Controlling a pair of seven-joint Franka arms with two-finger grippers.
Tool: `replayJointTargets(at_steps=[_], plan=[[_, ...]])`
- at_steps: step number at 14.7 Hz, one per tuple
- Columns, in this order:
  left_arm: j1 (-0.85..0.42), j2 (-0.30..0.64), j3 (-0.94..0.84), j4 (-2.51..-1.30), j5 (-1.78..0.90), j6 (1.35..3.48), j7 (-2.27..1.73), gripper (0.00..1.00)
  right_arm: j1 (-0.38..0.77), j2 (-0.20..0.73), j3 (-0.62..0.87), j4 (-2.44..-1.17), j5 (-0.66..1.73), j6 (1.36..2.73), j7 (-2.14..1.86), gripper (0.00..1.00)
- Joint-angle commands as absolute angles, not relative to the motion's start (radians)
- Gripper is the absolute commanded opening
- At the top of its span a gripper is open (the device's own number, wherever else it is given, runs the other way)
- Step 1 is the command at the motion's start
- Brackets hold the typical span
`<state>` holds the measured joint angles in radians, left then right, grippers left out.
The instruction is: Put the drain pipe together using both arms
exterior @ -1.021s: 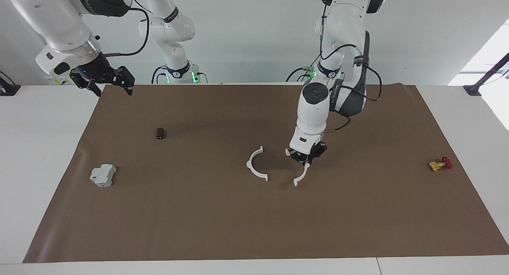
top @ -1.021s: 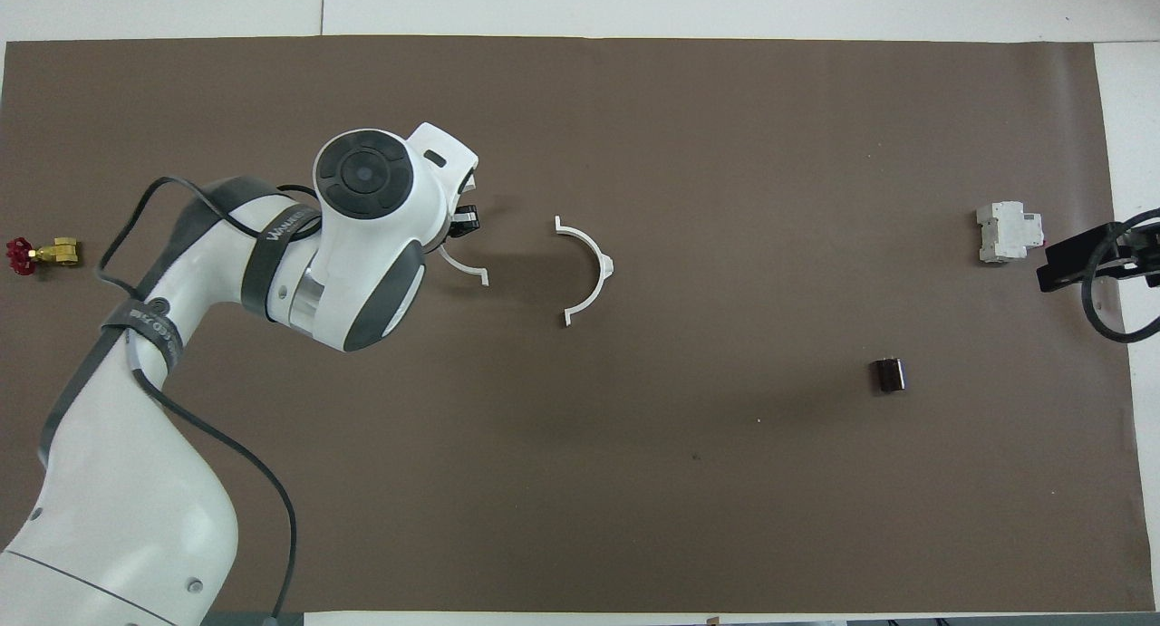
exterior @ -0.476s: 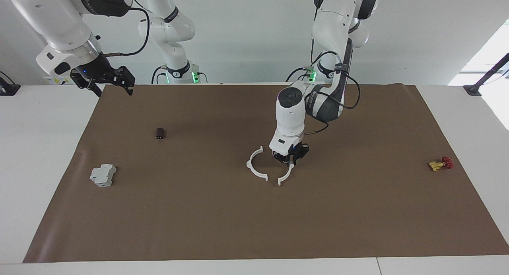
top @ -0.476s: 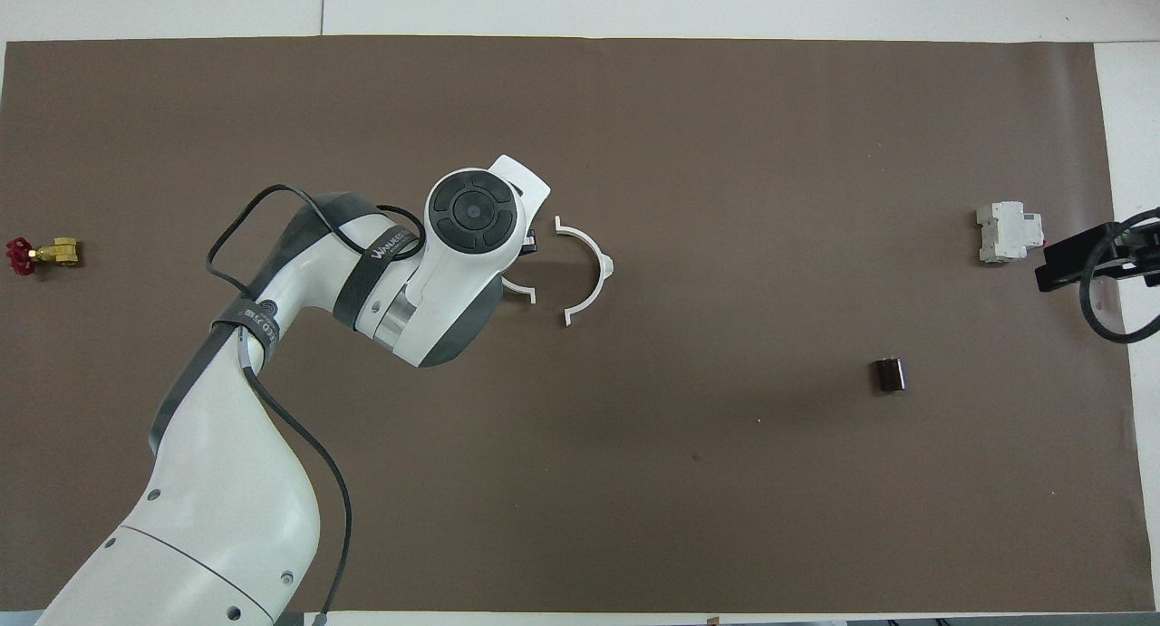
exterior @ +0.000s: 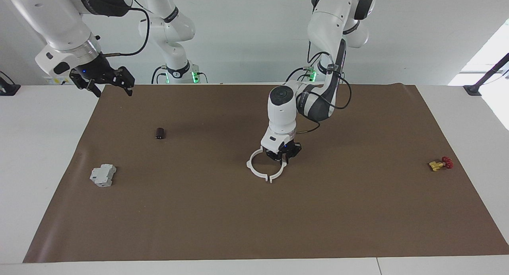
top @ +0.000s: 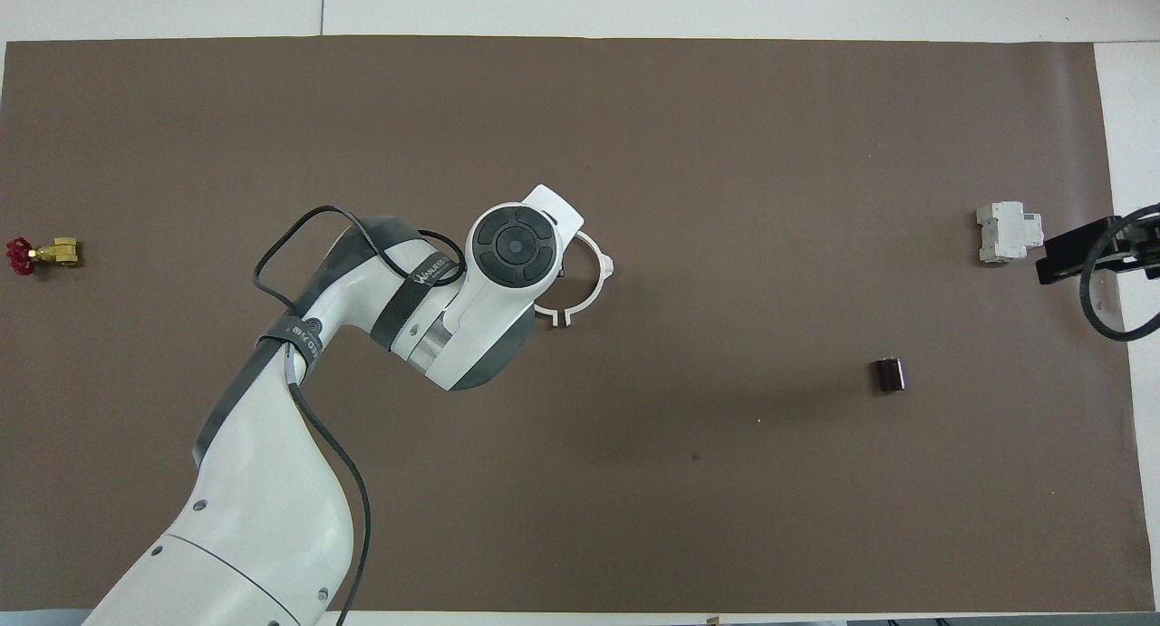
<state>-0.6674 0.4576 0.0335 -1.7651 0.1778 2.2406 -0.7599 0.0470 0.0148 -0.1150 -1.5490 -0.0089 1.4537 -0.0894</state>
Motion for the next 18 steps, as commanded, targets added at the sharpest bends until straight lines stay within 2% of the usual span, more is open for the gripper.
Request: replayJointTargets(at_steps=[1,18], plan=[[-0.683,0.440,0.044,-1.799,0.198,2.264,-0.778,0.00,0.040,0.003,-0.104,-1.562,-0.017,1.470,-0.114,1.00],[-0.680,0.443,0.044,-1.799,0.155,2.301,-0.798,0.00,0.043,0.003,-0.103,-1.560,-0.017,1.468,-0.115,1.00]])
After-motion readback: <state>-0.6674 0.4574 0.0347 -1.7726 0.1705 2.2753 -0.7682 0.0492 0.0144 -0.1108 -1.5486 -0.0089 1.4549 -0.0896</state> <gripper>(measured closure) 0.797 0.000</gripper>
